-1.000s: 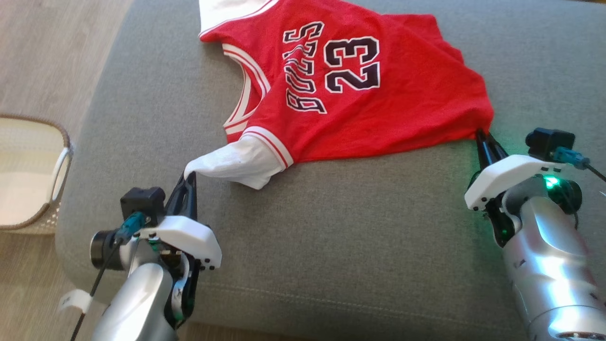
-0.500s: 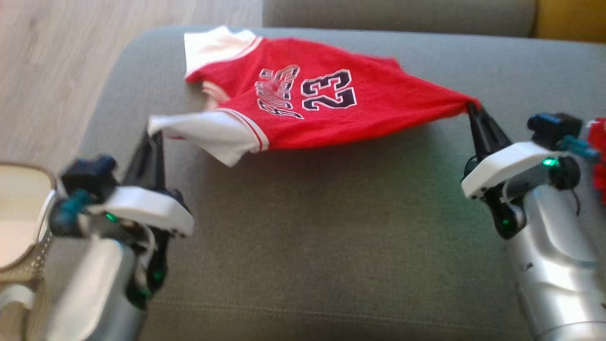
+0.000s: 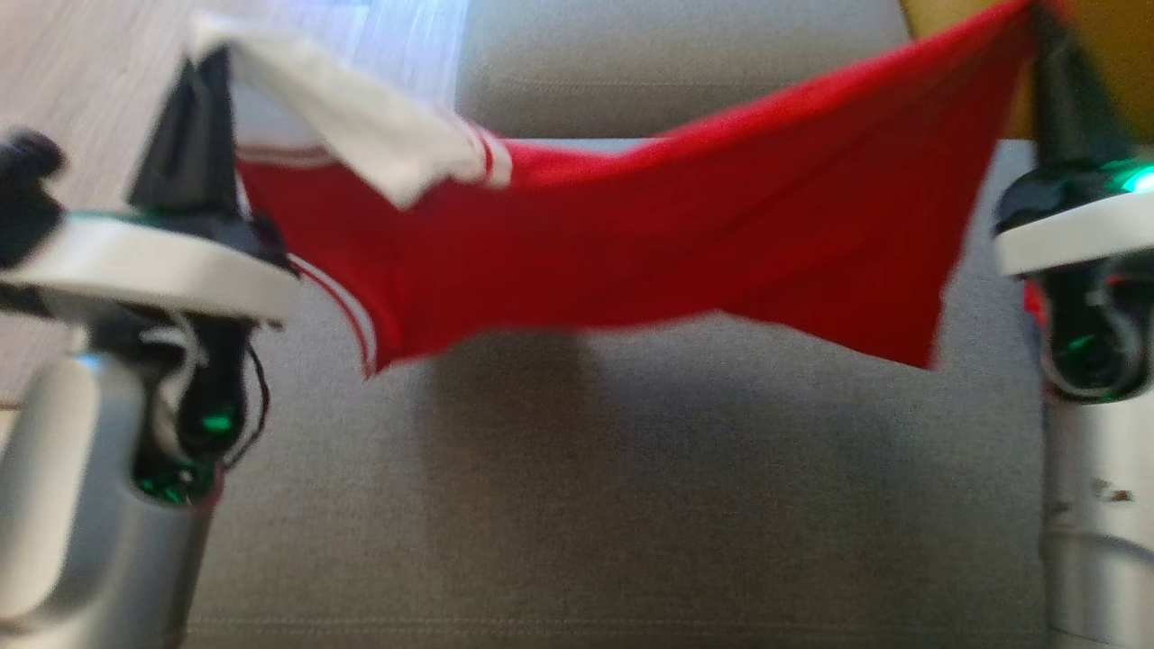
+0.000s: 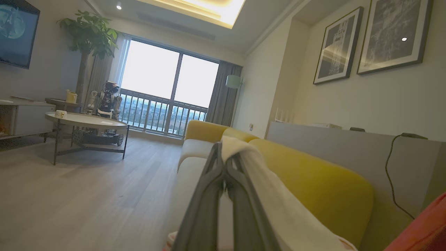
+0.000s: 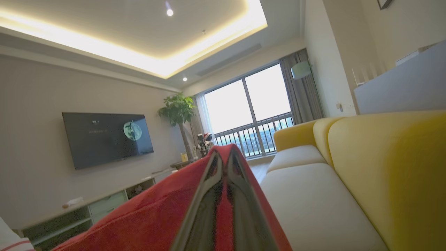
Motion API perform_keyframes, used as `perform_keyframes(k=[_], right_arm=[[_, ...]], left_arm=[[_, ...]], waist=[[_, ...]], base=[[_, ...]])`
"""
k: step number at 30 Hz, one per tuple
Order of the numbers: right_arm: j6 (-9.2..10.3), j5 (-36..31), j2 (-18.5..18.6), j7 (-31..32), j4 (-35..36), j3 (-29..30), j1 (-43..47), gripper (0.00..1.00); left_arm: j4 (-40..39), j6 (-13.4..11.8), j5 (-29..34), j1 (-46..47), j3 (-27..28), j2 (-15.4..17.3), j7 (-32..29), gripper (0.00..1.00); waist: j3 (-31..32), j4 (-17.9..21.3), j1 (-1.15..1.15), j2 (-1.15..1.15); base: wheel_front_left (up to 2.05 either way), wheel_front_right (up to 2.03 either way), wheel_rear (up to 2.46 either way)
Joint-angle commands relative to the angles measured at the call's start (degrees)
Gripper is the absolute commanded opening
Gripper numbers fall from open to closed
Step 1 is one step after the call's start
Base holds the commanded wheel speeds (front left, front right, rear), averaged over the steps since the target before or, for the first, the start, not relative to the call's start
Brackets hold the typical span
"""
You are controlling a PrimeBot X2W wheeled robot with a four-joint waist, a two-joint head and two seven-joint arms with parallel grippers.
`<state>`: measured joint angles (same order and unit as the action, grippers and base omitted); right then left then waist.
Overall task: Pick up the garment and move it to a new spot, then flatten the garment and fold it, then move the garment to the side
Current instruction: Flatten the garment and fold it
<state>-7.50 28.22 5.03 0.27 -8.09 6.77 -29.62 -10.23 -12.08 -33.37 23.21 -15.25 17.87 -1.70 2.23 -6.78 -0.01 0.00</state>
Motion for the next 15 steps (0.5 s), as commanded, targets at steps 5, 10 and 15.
perform_keyframes(k=[5, 10, 15], right_arm=[[0.01, 5.5, -2.1, 3.8, 12.5, 5.3, -1.8, 0.00], [0.01, 14.9, -2.1, 3.1, 14.7, 6.9, -0.9, 0.00], [0.01, 19.8, -2.1, 1.9, 9.8, 5.2, -1.1, 0.00]], left_arm=[[-6.0, -1.5, -4.5, 8.0, 6.6, -1.1, -0.2, 0.00], [-7.7, -3.0, -5.9, 10.2, 8.8, -1.4, -0.8, 0.00], [-7.7, -4.1, -7.0, 11.1, 8.0, -2.3, -3.1, 0.00]], waist=[[1.5, 1.1, 0.01, 0.00], [2.2, 2.1, 0.01, 0.00], [0.8, 3.1, 0.01, 0.00]], base=[[0.00, 0.00, 0.00], [0.00, 0.00, 0.00], [0.00, 0.00, 0.00]])
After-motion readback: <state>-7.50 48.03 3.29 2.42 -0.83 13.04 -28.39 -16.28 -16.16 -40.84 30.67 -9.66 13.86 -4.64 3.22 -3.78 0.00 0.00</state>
